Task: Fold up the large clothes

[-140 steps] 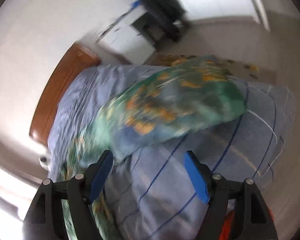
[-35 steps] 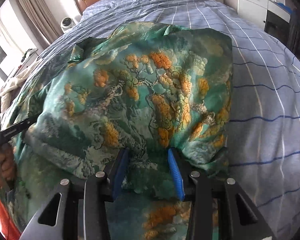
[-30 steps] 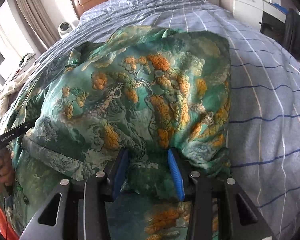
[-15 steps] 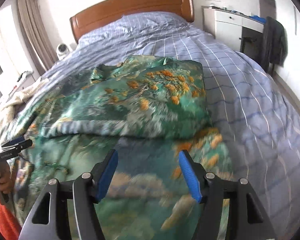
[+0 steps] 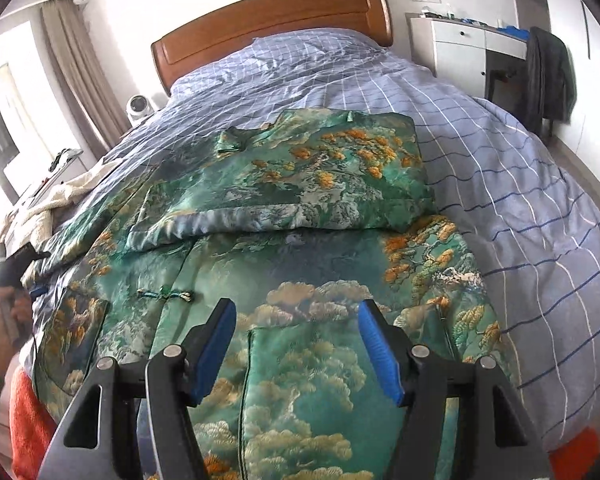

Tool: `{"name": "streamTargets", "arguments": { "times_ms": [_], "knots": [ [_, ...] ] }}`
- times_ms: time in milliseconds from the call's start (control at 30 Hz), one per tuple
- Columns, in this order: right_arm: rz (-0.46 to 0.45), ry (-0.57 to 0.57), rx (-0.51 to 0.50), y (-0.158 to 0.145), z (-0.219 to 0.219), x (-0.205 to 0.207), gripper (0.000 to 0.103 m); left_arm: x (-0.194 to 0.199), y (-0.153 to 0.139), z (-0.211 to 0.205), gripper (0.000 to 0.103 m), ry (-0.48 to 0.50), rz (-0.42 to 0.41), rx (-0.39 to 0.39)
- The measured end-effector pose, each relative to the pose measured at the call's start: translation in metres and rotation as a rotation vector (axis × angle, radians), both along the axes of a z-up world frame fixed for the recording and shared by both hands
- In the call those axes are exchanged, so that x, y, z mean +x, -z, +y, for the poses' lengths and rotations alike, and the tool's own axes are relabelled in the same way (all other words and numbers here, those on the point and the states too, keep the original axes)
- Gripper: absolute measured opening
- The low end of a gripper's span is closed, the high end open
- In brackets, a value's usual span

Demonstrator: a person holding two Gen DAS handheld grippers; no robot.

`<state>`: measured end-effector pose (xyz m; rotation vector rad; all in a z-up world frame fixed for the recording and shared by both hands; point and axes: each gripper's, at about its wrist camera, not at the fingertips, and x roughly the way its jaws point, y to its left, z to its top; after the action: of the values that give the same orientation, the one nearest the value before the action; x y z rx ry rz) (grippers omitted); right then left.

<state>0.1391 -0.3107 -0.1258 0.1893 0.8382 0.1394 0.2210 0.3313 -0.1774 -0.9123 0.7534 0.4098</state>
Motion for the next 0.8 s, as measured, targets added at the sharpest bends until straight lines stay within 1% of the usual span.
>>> {"name": "streamTargets", "arguments": {
  "times_ms": [67,100,133,167,200,233,267,300,367,433,467,500,567,600,700,733,800],
  "knots": [
    [-0.005,-0.012,-0.014,-0.001,0.005,-0.002,0.065,0.006,0.002,0.014,0.092,-0.047,-0.003,-0.015],
    [-0.003,-0.018,-0.018,-0.001,0.008,-0.003,0.065,0.007,0.002,0.017,0.09,-0.062,-0.003,-0.016],
    [0.002,-0.024,-0.014,0.001,0.011,-0.003,0.065,0.01,0.001,0.019,0.078,-0.089,0.009,-0.006],
    [0.005,-0.025,-0.009,0.001,0.012,-0.003,0.065,0.012,0.0,0.019,0.057,-0.093,0.019,0.001],
    [0.009,-0.027,0.001,0.003,0.015,-0.004,0.065,0.017,-0.002,0.016,0.046,-0.091,0.043,0.017],
    [0.012,-0.029,0.009,0.004,0.017,-0.005,0.065,0.02,-0.005,0.013,0.028,-0.089,0.053,0.035],
    [0.016,-0.033,0.018,0.005,0.019,-0.006,0.065,0.022,-0.009,0.009,0.017,-0.082,0.054,0.056],
    [0.02,-0.037,0.028,0.007,0.022,-0.007,0.065,0.025,-0.018,0.001,0.014,-0.072,0.058,0.094],
    [0.025,-0.044,0.041,0.009,0.025,-0.008,0.065,0.025,-0.038,-0.01,0.01,-0.041,0.056,0.199],
    [0.027,-0.049,0.053,0.011,0.026,-0.011,0.065,0.033,-0.068,-0.036,0.009,0.014,0.039,0.345],
    [0.025,-0.049,0.056,0.011,0.027,-0.012,0.065,0.034,-0.08,-0.045,0.009,0.039,0.031,0.399],
    [0.024,-0.048,0.059,0.011,0.026,-0.013,0.065,0.04,-0.1,-0.07,0.009,0.094,0.012,0.498],
    [0.024,-0.037,0.065,0.013,0.024,-0.016,0.065,0.047,-0.123,-0.103,0.009,0.177,-0.02,0.629],
    [0.025,-0.031,0.07,0.013,0.023,-0.016,0.065,0.052,-0.137,-0.134,0.009,0.241,-0.05,0.719],
    [0.023,-0.012,0.085,0.011,0.018,-0.018,0.065,0.062,-0.156,-0.196,0.009,0.374,-0.106,0.868],
    [0.016,-0.006,0.089,0.01,0.016,-0.02,0.065,0.068,-0.158,-0.227,0.009,0.435,-0.127,0.921],
    [0.006,0.001,0.094,0.007,0.012,-0.023,0.065,0.075,-0.155,-0.272,0.009,0.521,-0.144,0.997]
  ]
}}
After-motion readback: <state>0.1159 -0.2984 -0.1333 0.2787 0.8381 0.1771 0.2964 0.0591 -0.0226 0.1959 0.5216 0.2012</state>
